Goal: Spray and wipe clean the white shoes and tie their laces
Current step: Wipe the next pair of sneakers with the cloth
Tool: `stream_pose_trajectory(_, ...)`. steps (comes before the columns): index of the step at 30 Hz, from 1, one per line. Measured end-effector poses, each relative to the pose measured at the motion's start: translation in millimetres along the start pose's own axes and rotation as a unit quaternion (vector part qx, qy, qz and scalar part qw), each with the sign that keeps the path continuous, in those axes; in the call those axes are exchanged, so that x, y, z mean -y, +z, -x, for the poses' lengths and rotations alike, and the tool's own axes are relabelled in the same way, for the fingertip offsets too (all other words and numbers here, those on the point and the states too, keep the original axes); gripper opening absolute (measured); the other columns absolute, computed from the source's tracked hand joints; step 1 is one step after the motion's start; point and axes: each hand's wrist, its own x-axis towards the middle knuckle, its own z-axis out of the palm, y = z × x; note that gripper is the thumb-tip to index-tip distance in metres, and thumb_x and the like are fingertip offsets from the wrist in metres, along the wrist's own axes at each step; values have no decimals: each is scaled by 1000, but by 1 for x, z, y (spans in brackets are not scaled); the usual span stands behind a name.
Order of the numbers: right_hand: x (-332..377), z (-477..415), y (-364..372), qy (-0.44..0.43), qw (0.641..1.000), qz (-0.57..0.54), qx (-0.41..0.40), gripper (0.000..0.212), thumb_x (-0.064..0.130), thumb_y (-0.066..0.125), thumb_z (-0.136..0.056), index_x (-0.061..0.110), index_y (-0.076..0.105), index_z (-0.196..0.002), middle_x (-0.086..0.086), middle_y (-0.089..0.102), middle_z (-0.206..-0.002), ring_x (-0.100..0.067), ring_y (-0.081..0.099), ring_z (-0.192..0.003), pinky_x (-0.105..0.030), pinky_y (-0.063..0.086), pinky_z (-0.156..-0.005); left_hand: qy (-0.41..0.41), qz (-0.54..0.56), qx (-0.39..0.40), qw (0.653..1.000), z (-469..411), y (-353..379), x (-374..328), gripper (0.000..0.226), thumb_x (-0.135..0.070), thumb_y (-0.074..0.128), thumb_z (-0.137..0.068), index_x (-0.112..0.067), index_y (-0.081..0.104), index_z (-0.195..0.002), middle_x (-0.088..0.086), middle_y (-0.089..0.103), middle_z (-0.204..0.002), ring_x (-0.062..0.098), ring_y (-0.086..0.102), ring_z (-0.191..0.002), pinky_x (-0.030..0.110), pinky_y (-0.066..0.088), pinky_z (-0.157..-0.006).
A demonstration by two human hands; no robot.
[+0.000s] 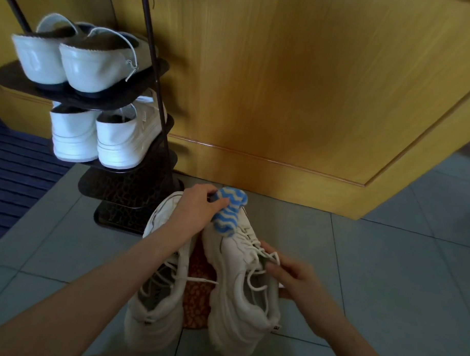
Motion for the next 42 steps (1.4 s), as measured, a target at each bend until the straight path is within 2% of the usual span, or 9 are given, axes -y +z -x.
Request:
stream_pose_trajectory(7, 9, 5, 6, 32, 999, -36, 8, 33, 15, 42, -98, 36, 59, -117, 12, 69, -109, -1, 66, -90, -16, 52, -64, -1, 39, -5, 999, 6, 4, 6, 25, -28, 65, -86, -3, 66, -83, 12, 67, -79, 17, 62, -67, 28, 51, -60)
stream_pose_trajectory(11, 32, 3, 16, 114, 991, -70, 31, 29, 38, 43, -96, 28, 56, -120, 3, 61, -121, -11, 62, -93, -25, 51, -69, 2, 25, -6, 1000, 6, 15, 3, 32, -26, 64, -87, -8, 53, -62, 4, 52, -59, 16, 54, -56, 29, 48, -55)
stream_pose_trajectory(14, 37, -5, 30, 119, 991, -25, 51, 83, 73, 57, -69, 24, 42, -133, 11, 60, -116, -7, 60, -99, -27, 52, -80, -16, 7, 7, 1000, 6, 23, 5, 35, -26, 62, -89, -6, 49, -63, 6, 46, -57, 12, 43, -49, 16, 34, -43)
stream_pose_trajectory(19, 38, -18, 55, 76, 996, 23, -29, 107, 53, 79, -63, 15, 18, -141, 7, 47, -128, -7, 50, -111, -12, 42, -72, -64, 47, 11, 997, 0, 28, 13, 36, -25, 63, -88, -8, 49, -59, 6, 49, -55, 13, 46, -47, 14, 34, -41)
stream_pose_trajectory(24, 31, -29, 68, 51, 989, 107, -87, 109, 54, 81, -59, 12, 20, -139, -1, 38, -136, -15, 47, -119, -28, 47, -91, -97, 106, 28, 989, -5, 28, 19, 29, -25, 66, -86, 1, 63, -74, 19, 59, -69, 23, 54, -60, 34, 44, -59)
stream_pose_trajectory(30, 17, -21, 54, -3, 985, 130, -117, 60, 22, 66, -80, 27, 34, -129, 8, 54, -115, -7, 53, -98, -15, 41, -71, -25, 7, 30, 999, -5, 22, 12, 34, -24, 64, -87, -7, 48, -61, 11, 47, -60, 15, 42, -52, 23, 29, -48)
stream_pose_trajectory(33, 6, -15, 42, -8, 992, 60, -115, 72, 14, 65, -81, 26, 30, -143, 7, 59, -123, -5, 58, -106, -16, 49, -84, 35, -16, -16, 999, -8, 16, 4, 12, -20, 64, -86, -9, 68, -90, 8, 66, -86, 9, 54, -71, 14, 36, -60)
stream_pose_trajectory(36, -1, -12, 35, -12, 992, 29, -121, 71, 13, 68, -81, 31, 36, -141, 9, 61, -122, 0, 59, -105, -21, 50, -88, 76, 27, -56, 995, -21, 12, -7, 32, -13, 61, -88, -12, 62, -120, 4, 64, -115, 12, 58, -101, 16, 41, -80)
stream_pose_trajectory(42, -2, -13, 38, -35, 991, 30, -123, 71, 6, 64, -83, 23, 33, -145, 18, 61, -113, 15, 58, -95, -2, 45, -74, 192, -125, 129, 965, -32, 24, -13, 38, -4, 43, -95, -18, 58, -127, 5, 60, -126, 18, 56, -112, 19, 39, -82)
